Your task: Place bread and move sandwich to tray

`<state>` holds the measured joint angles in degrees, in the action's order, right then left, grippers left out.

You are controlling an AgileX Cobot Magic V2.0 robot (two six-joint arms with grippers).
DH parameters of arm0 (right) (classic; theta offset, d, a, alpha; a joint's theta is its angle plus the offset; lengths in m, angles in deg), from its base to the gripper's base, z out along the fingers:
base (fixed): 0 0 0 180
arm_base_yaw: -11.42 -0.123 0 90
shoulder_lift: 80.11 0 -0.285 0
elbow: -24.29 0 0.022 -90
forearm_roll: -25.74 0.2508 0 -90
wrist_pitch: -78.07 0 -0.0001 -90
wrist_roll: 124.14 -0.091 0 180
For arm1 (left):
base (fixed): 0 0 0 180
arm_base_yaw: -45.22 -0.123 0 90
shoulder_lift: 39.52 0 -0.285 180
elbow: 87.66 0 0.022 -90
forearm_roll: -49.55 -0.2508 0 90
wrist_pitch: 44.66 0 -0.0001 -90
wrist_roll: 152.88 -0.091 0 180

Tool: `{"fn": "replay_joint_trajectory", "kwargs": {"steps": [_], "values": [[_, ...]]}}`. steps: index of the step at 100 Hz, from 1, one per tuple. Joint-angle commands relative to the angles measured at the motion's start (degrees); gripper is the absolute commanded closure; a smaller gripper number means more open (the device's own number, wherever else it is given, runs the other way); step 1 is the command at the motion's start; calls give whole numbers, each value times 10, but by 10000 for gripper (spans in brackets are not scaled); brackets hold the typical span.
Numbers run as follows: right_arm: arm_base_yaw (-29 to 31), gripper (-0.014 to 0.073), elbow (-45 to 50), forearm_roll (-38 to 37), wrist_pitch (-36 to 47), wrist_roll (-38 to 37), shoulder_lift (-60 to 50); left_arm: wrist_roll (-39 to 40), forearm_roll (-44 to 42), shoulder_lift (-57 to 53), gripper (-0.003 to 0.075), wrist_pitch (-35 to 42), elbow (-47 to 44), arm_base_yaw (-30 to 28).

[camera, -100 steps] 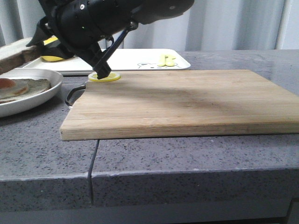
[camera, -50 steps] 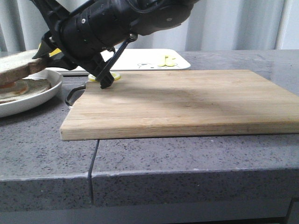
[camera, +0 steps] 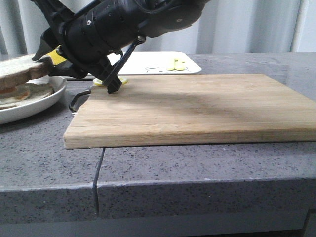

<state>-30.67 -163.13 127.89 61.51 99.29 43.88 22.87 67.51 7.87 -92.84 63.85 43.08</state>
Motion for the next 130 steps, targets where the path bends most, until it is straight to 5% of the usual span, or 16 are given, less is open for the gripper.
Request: {"fn": "replay_joint_trajectory", "kwargs": {"steps": [1,24,78,130], "values": [[2,270,-21,-4,-30,4,-34,0,15,3,407,39,20,-1],[8,167,-21,-7,-49,4,-34,0,15,3,407,39,20,-1],[51,167,-21,-78,-62,4,-72,0,15,3,407,39,20,-1],[194,167,-17,-335,-119,15,-253,0,15,3,407,39,20,-1]]}}
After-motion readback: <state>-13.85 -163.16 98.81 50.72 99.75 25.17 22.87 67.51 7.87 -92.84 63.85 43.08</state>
